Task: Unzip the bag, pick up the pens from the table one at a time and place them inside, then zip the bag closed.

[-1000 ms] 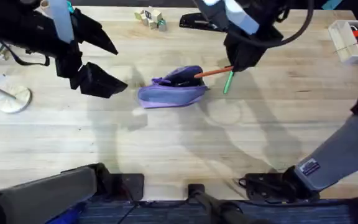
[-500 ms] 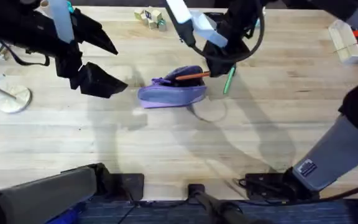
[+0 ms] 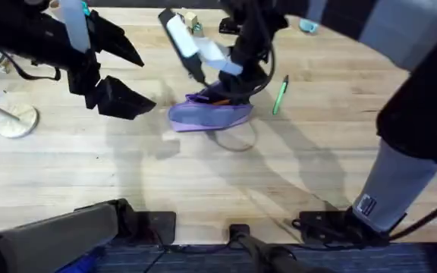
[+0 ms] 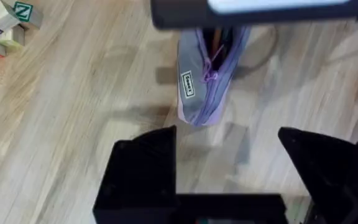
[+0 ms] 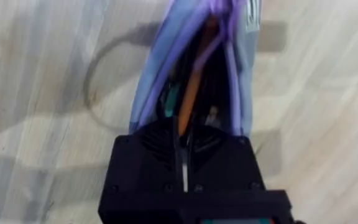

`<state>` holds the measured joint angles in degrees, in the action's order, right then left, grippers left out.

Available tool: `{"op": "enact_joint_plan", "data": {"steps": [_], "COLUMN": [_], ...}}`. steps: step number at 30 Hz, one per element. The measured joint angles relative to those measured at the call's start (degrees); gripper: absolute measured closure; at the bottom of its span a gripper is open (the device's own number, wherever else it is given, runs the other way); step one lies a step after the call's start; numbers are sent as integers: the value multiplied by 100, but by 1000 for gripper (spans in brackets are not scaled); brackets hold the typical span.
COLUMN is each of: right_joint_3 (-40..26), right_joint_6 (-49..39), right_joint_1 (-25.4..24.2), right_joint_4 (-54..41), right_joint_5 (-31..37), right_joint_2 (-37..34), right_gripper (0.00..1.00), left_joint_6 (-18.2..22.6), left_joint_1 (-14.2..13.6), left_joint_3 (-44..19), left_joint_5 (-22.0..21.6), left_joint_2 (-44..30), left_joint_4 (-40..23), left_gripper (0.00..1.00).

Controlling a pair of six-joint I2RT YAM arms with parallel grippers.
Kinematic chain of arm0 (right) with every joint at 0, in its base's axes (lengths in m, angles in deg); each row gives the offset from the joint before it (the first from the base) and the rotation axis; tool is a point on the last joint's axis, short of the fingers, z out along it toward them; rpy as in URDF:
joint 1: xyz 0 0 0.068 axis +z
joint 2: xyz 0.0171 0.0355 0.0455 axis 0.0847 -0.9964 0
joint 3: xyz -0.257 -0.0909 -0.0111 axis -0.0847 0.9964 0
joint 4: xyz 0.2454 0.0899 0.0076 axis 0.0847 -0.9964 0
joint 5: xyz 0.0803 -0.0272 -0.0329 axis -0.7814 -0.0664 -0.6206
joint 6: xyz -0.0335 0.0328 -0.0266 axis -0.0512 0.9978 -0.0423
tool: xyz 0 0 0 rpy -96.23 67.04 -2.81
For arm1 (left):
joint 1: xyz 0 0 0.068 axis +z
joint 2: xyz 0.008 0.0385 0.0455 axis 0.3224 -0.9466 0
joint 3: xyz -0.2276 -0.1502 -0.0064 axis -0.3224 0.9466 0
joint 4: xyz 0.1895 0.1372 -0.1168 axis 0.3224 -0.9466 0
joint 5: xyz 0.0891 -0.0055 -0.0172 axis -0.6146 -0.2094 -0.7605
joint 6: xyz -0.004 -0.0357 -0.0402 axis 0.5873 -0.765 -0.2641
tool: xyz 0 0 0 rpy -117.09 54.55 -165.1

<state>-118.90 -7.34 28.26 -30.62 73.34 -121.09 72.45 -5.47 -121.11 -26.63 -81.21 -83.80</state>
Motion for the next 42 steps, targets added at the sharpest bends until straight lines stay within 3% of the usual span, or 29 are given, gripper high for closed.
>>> {"op": "enact_joint_plan", "data": {"steps": [10, 13, 17, 18, 34, 39, 40, 42], "right_joint_3": [2, 2, 4, 3, 4, 13, 13, 13], "right_joint_6": [132, 220, 212, 206, 542, 1202, 1552, 1743], "right_joint_1": [364, 374, 385, 385, 392, 189, 19, -89], "right_joint_4": [338, 347, 292, 297, 131, 41, 7, -49], "right_joint_5": [-192, -259, -284, -279, 32, 116, 171, 224], "right_joint_2": [-134, -134, -134, -134, -56, 497, 992, 1285], "right_gripper": [969, 683, 91, 33, 5, 5, 5, 5], "left_joint_6": [0, 0, 0, 0, 0, 0, 0, 0], "left_joint_1": [-2, 0, 0, 0, -1, -2, 0, -2], "left_joint_3": [0, 0, 0, 0, 0, 0, 0, 0], "left_joint_5": [0, 0, -2, -1, -1, -2, -2, -2], "left_joint_2": [2, 2, 2, 2, 0, 2, 1, 0], "left_joint_4": [-24, -24, -42, -44, -63, -63, -63, -63], "left_gripper": [8, 7, 7, 8, 7, 8, 8, 8]}}
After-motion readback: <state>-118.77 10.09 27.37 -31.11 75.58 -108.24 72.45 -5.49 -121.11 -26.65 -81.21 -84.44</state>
